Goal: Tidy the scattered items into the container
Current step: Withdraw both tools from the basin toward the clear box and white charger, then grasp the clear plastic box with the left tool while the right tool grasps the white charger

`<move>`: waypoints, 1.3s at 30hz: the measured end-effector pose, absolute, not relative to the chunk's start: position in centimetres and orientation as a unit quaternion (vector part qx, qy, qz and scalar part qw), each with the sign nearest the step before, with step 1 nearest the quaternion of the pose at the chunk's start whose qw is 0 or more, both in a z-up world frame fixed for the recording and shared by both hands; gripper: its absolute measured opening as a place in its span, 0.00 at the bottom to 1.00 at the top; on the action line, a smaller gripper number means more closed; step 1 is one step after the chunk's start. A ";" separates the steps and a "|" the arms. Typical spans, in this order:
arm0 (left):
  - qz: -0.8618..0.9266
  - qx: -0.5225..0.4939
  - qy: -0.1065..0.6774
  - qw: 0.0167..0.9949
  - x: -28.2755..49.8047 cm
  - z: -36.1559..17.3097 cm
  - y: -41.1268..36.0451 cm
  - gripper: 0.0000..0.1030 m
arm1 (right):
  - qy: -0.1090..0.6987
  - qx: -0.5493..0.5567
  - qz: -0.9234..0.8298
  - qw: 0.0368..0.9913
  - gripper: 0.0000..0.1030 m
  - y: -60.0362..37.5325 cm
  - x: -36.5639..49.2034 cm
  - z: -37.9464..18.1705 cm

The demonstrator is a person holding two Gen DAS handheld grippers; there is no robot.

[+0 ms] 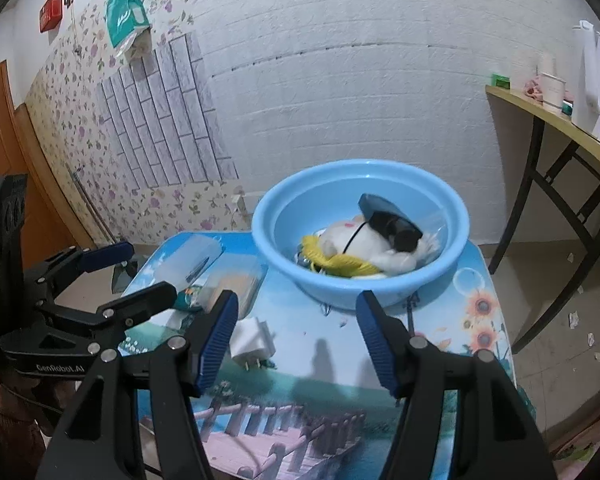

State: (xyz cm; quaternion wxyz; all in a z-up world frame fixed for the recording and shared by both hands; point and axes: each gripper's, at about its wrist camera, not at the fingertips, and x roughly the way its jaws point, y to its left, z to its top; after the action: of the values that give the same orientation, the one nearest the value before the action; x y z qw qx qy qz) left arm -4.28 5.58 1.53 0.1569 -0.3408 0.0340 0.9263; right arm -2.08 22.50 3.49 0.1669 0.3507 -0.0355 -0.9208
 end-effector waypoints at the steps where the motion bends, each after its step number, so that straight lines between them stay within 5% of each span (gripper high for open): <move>1: 0.926 -0.341 0.033 0.155 -4.2 1.5 5.3 0.90 | -0.035 0.353 -0.920 0.167 0.59 22.4 -2.0 3.4; 39: 0.905 -0.411 -0.006 0.107 -6.4 -6.0 -3.6 0.91 | 0.016 0.448 -0.876 0.180 0.59 15.2 -4.7 -4.2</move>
State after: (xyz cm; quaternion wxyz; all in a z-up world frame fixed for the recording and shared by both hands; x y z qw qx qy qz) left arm -6.36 -3.59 -5.97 0.1071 -0.4114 -0.0059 0.9051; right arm -4.67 15.17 -4.24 0.1801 0.4478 0.0157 -0.8757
